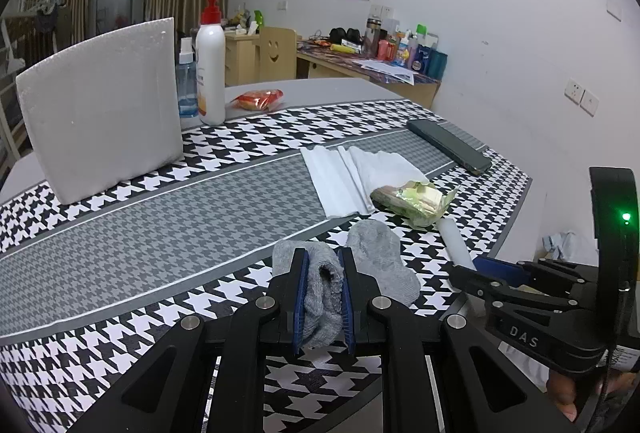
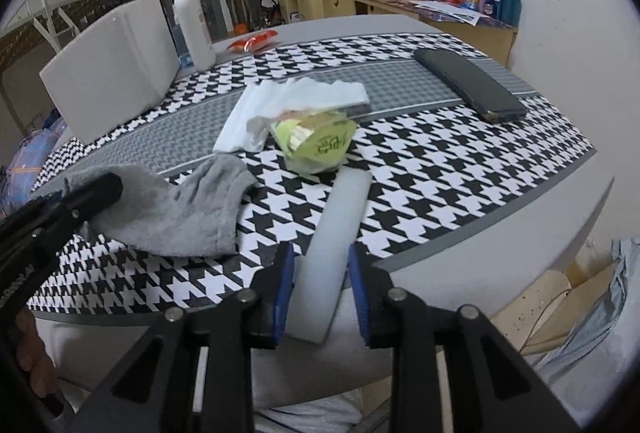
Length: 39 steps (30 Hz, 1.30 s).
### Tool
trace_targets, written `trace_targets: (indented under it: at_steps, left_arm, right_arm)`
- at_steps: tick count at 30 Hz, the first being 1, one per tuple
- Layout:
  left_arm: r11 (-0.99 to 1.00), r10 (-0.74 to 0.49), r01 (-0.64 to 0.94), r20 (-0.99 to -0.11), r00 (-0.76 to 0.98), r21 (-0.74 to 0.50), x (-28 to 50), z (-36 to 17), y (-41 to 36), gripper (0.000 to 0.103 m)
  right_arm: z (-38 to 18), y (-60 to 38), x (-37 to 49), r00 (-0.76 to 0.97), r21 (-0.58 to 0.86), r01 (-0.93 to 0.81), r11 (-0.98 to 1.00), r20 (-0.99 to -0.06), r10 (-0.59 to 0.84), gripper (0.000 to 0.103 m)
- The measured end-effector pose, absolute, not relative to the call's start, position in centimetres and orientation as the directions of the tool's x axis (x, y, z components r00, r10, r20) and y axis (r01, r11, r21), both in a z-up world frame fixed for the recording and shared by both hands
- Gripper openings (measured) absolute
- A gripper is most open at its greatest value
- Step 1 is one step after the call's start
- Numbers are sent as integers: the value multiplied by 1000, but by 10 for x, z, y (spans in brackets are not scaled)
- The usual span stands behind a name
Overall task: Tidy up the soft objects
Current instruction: 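Close the right gripper on the white foam roller tube, then lift the grey sock and white roller and carry both over the foam box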
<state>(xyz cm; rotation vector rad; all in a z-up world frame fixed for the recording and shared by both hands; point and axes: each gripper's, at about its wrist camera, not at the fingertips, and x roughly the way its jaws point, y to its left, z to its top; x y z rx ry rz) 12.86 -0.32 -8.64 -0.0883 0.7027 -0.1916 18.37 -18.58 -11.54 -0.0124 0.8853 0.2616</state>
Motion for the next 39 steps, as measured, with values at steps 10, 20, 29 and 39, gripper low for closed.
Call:
trace_targets:
  at_steps: [10,20,29,39]
  left_arm:
    - [977,-212,153,-633,744,-148,128,-87,-5,16]
    - [978,-210,151,-629,749,-147,128,-86,-3,16]
    - [974,-226,172,-594,772,-147,121,-70,-1,16]
    - [969,-247,200,-552,796,-146,111,-47,-1,13]
  right_arm:
    - [-116,-183,191,597,72,-219,973,-779,192,36]
    - [-114,-183,194,599,78,-211,974,-778,192,19]
    - [-86,-195,178,664,126,-223,967,-707,246,18]
    - [-62,-193,172,713,117,-253,960,-648,267,18]
